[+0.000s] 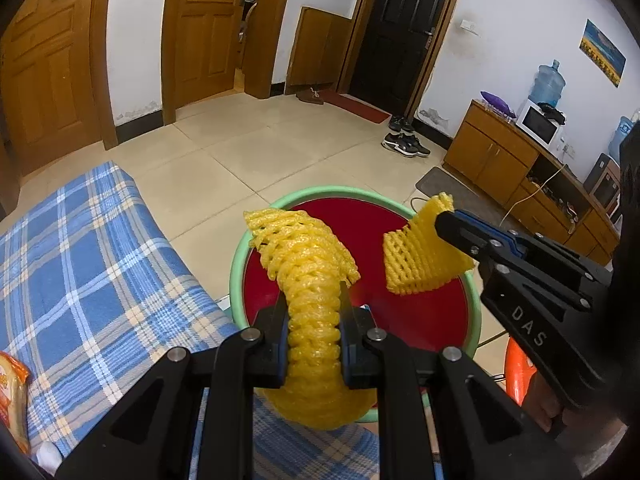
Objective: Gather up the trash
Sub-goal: 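Carry both foam nets over the red bucket and open both tools to drop them, then move both open tools back over the table toward the sock and orange cloth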
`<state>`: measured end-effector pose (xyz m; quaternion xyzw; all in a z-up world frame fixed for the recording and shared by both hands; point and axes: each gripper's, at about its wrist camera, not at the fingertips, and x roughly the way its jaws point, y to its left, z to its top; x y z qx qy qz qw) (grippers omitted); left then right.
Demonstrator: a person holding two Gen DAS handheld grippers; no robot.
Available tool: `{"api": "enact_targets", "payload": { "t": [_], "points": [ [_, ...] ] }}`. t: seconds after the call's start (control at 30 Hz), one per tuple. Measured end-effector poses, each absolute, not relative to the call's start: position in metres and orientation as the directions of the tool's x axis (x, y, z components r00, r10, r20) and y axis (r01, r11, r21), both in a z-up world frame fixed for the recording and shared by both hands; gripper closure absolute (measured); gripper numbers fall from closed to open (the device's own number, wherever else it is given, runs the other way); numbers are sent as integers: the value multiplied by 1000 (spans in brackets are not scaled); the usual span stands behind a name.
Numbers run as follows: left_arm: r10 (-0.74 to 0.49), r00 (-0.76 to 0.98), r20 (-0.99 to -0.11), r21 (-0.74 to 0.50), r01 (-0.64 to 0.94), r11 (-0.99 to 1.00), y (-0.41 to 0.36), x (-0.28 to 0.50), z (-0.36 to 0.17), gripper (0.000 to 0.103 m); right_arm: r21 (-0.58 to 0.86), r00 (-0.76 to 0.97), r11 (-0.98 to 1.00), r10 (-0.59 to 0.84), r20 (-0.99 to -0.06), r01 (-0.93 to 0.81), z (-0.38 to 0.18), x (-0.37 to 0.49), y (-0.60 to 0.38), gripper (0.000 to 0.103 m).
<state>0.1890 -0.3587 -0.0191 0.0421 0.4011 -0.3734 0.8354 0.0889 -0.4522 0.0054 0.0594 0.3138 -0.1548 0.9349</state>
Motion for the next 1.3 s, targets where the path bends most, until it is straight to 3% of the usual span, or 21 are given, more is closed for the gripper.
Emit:
{"api": "enact_targets", "payload": {
  "t": [0.07, 0.1, 0.13, 0.2, 0.23, 0.27, 0.33, 0.8, 1.3],
  "points": [
    [-590, 394, -704, -212, 677, 705, -363, 186, -18, 69, 10, 752, 945, -254, -608, 327, 5, 91, -452, 92],
    [-594, 398, -699, -197, 691, 695, -365, 183, -16, 44, 1, 740, 940, -267, -617, 340, 4, 93, -452, 92],
    [-576, 431, -695, -166, 683, 711, -365, 182, -14, 35, -7, 728, 936, -279, -626, 353, 4, 94, -453, 88],
    [-556, 484, -676, -122, 670, 732, -363, 179, -10, 30, 8, 720, 930, -279, -636, 368, 5, 95, -457, 83],
    [-558, 479, -678, -129, 669, 732, -362, 180, -10, 28, 18, 717, 927, -276, -640, 374, 5, 95, -459, 70],
    [-560, 471, -682, -139, 667, 731, -361, 181, -9, 27, 26, 713, 923, -278, -643, 383, 5, 94, -462, 55],
    [-560, 471, -681, -141, 667, 732, -361, 180, -9, 26, 44, 708, 914, -280, -648, 402, 5, 91, -468, 46],
    [-541, 469, -698, -163, 632, 758, -338, 175, -4, 26, 14, 706, 925, -280, -650, 380, 18, 74, -453, 46],
    [-501, 493, -711, -170, 571, 803, -263, 102, 8, 26, 101, 690, 884, -280, -667, 456, 31, -23, -424, 46]
  ]
}}
